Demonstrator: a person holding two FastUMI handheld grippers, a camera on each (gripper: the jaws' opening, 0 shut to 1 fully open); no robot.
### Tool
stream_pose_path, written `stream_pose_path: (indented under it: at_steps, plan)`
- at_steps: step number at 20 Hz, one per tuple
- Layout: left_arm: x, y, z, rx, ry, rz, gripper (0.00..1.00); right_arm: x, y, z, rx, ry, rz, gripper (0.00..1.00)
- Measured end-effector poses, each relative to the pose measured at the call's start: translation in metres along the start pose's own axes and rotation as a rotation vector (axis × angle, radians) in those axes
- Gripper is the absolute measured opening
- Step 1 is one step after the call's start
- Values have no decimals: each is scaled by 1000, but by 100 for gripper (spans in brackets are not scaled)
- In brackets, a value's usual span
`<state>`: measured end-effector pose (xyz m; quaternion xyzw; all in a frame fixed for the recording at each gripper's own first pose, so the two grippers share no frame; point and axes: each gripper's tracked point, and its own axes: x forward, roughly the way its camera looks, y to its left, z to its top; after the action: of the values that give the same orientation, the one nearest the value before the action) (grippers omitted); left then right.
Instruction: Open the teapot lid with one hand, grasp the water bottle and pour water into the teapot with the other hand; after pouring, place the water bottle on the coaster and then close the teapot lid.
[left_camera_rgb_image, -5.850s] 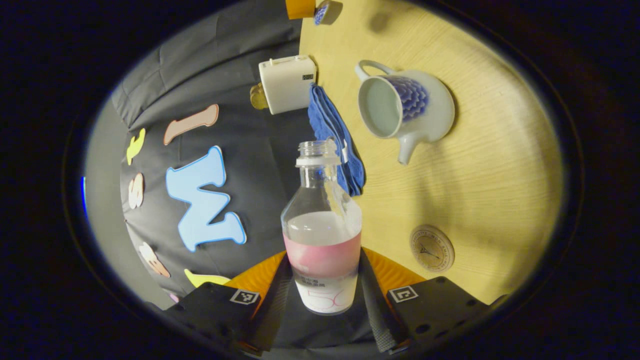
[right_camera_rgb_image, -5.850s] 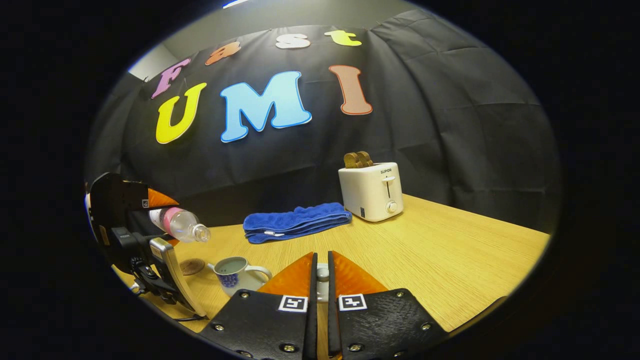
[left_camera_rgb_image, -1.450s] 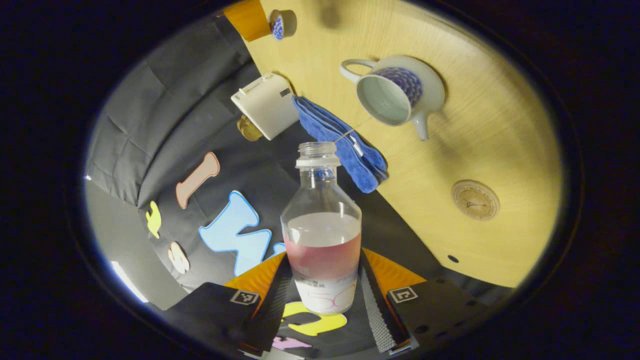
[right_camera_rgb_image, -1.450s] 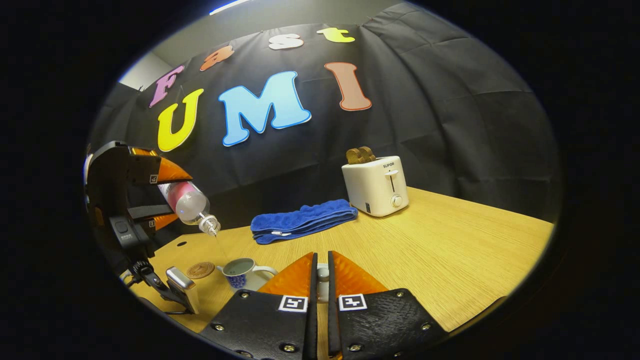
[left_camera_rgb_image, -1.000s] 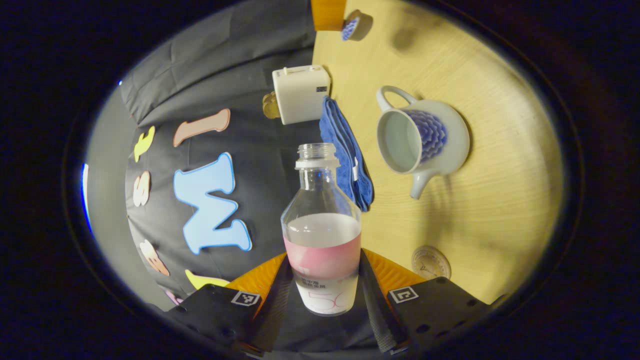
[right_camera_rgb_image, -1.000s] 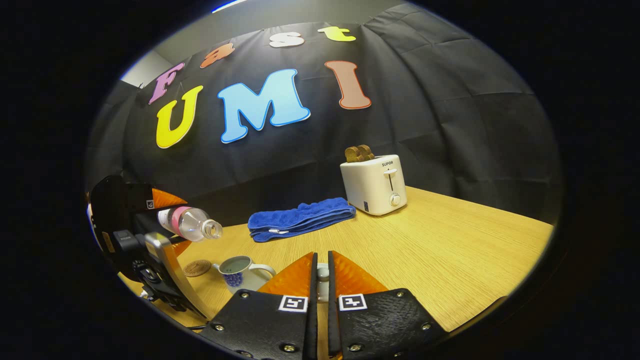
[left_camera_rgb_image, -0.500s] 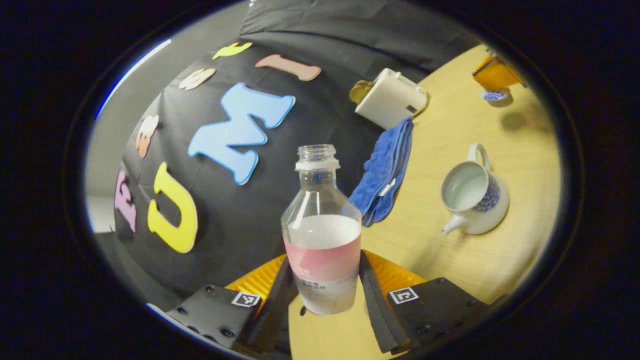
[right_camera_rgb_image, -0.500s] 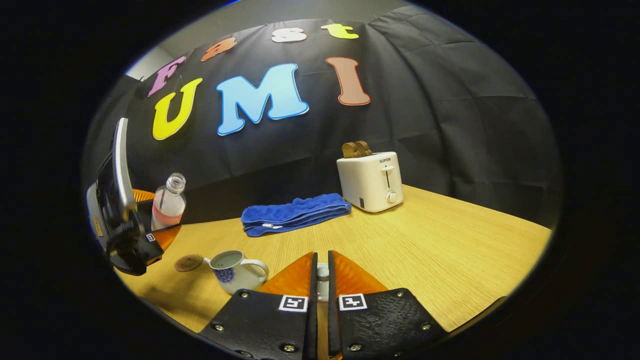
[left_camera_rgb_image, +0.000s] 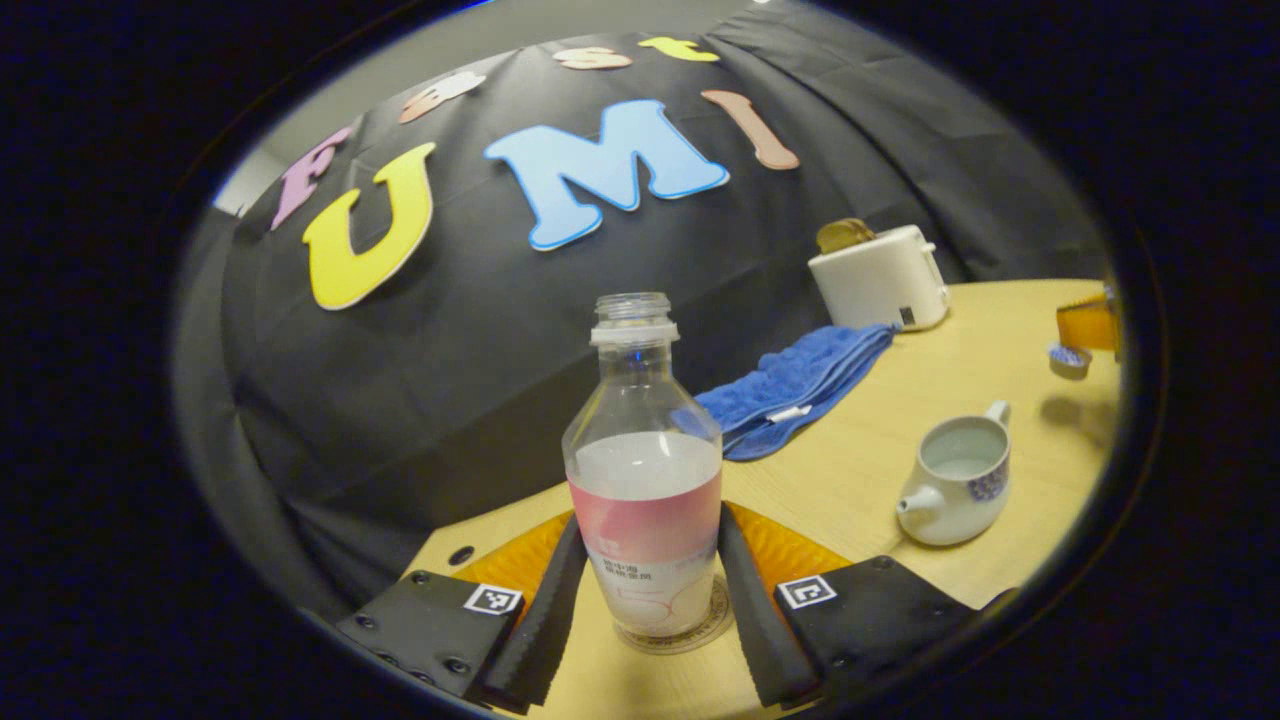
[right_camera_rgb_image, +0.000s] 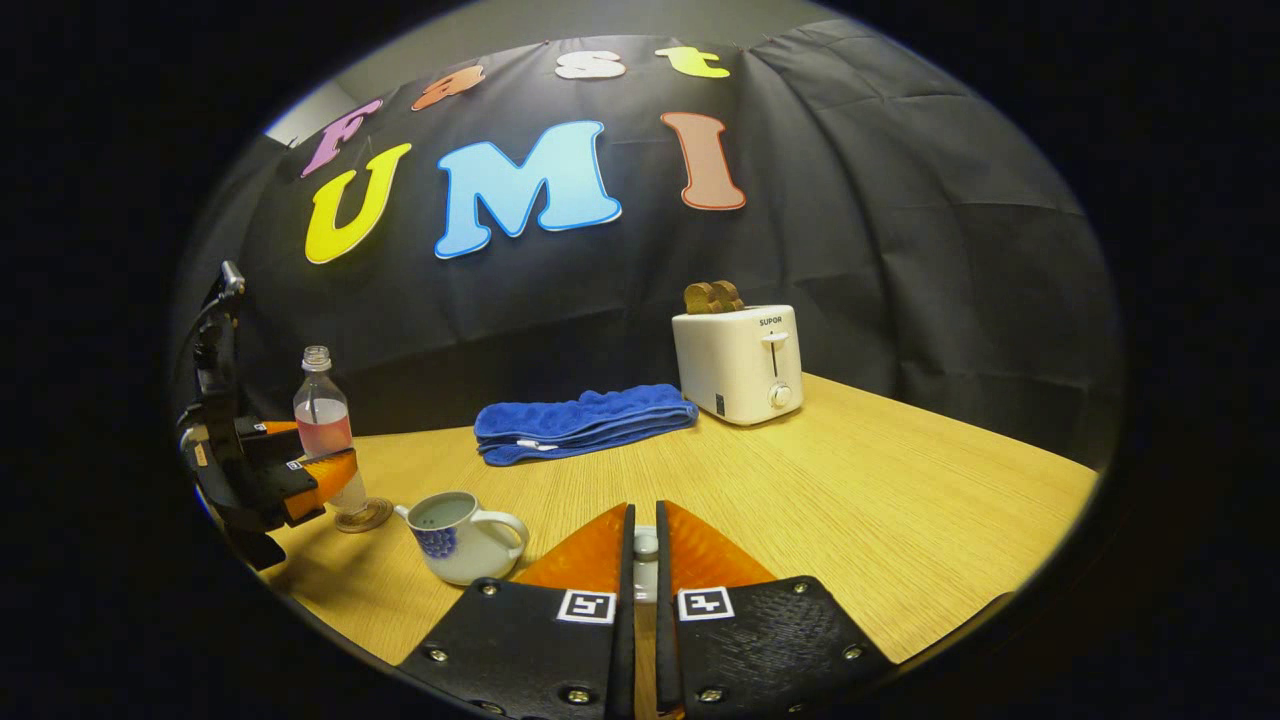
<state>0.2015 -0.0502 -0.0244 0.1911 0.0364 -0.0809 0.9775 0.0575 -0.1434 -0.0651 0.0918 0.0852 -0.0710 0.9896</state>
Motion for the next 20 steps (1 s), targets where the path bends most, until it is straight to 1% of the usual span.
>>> stream_pose_path:
  at_steps: [2, 4, 6, 9, 14, 17, 18, 19, 20]
  plan:
    - [4, 9, -4, -109, -5, -1, 84, 0, 0, -1, 1, 1, 3, 8]
    - [9, 16, -12, -193, 7, -10, 84, 0, 1, 0, 5, 2, 4, 8]
    - [13, 22, -24, -259, 28, -6, 84, 1, 1, -1, 7, 3, 5, 8]
    - [15, 34, -21, -353, 21, 7, 83, 1, 2, -1, 4, 3, 6, 8]
    - [17, 39, -22, -385, 7, 21, 84, 0, 2, -1, 9, 4, 7, 8]
    - [16, 29, -29, -392, 40, -18, 87, 0, 2, -1, 6, 5, 8, 8]
    - [15, 27, -35, -387, 63, -19, 89, 1, 3, -1, 5, 5, 8, 8]
    - [13, 30, -34, -384, 56, -2, 99, 1, 3, -1, 4, 4, 8, 8]
    - [11, 33, -29, -391, 48, 2, 100, 0, 3, -1, 4, 4, 8, 8]
